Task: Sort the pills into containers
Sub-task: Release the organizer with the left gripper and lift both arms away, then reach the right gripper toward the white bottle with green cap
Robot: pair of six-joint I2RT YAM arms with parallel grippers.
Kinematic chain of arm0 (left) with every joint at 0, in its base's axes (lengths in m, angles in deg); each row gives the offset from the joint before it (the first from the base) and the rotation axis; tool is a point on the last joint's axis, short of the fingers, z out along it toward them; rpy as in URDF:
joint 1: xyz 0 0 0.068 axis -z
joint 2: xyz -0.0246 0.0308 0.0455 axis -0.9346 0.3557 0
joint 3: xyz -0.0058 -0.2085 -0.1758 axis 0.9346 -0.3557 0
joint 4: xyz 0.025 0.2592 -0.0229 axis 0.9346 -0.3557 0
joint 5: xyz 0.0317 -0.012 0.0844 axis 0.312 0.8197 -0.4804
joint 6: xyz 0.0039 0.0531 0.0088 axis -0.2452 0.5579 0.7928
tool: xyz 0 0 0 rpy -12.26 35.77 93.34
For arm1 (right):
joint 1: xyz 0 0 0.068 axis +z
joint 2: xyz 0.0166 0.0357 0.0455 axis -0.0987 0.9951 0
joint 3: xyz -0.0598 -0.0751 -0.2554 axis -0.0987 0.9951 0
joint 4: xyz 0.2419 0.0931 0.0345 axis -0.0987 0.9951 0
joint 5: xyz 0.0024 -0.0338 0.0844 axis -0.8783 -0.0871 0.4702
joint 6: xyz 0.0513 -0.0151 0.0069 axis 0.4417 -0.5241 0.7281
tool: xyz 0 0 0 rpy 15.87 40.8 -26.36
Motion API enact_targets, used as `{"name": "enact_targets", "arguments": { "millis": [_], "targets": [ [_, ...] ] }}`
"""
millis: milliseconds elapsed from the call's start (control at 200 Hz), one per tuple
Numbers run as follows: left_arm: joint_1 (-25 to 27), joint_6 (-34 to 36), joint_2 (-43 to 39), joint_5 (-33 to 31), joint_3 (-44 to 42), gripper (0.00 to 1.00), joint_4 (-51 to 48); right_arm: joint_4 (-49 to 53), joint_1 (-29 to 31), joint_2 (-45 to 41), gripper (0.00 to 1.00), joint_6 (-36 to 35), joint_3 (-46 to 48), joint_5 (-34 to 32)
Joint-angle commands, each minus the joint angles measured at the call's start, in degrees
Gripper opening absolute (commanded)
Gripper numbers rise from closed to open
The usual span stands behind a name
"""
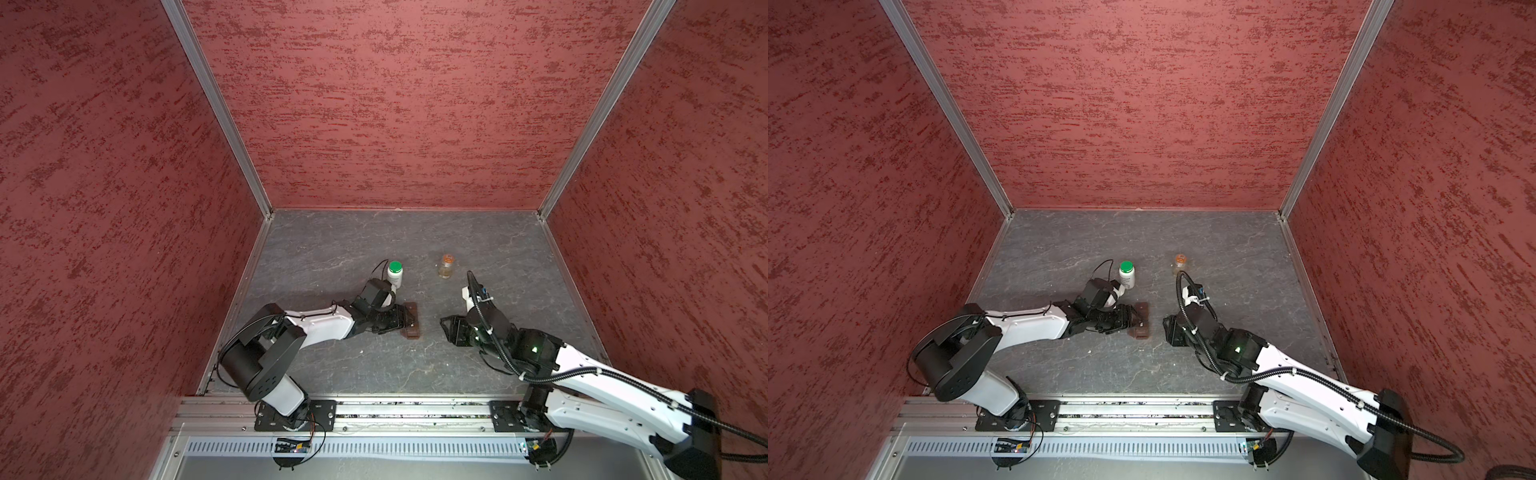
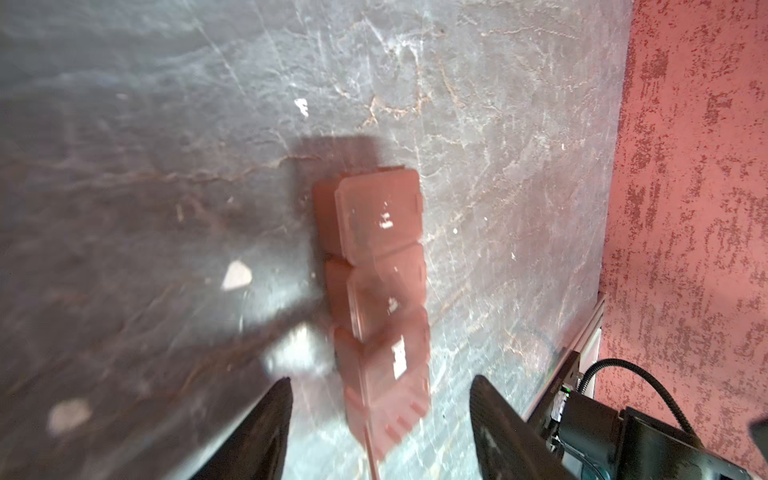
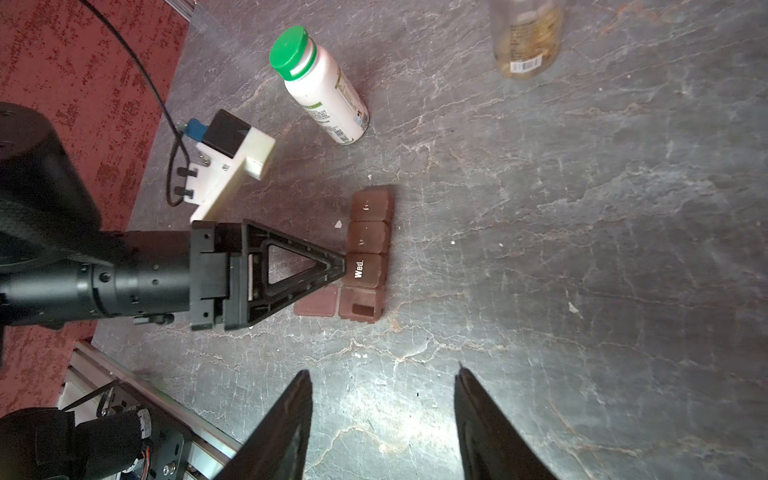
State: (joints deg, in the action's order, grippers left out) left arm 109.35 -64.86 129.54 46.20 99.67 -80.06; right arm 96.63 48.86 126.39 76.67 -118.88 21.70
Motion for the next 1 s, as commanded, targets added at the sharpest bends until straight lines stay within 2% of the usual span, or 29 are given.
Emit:
{"name": "enact_targets", "arguments": {
  "millis": [0,185,311,556,716,842,917,997],
  "targets": [
    [-0.12,2.00,-6.23,-3.41,-0.85,0.69,-4.13,-0.73,-0.21,0.17,0.56,-0.23,-2.67,-1.38],
    [-0.84,4.37,-19.04,-9.54,-2.63,0.68,-10.66,-2.58,-0.21,0.07,0.53,-0.21,-3.31,-4.16],
    [-3.54,6.40,-27.53,-12.57,-4.55,0.68,-13.65,-0.70,-0.21,2.51,0.51,0.03,-5.77,-8.28],
    [-12.61,9.91,-39.74,-14.28,-7.99,0.68,-15.55,2.94,-0.64,13.32,0.56,-2.88,-15.40,-8.84],
    [-16.71,10.09,-44.01,-15.20,-10.81,0.69,-14.58,7.88,-1.73,24.06,0.62,-5.94,-27.33,-8.92],
    [-19.17,10.23,-46.37,-14.11,-12.93,0.70,-13.68,15.22,-3.05,36.54,0.67,-13.10,-41.22,-7.53],
    [-20.70,10.83,-47.49,-12.94,-13.60,0.70,-14.33,19.75,-3.80,43.25,0.70,-21.43,-49.57,-5.30],
    [-22.18,11.67,-48.70,-11.65,-14.38,0.71,-15.30,21.94,-4.60,49.00,0.71,-33.29,-56.07,-4.21]
  ]
}}
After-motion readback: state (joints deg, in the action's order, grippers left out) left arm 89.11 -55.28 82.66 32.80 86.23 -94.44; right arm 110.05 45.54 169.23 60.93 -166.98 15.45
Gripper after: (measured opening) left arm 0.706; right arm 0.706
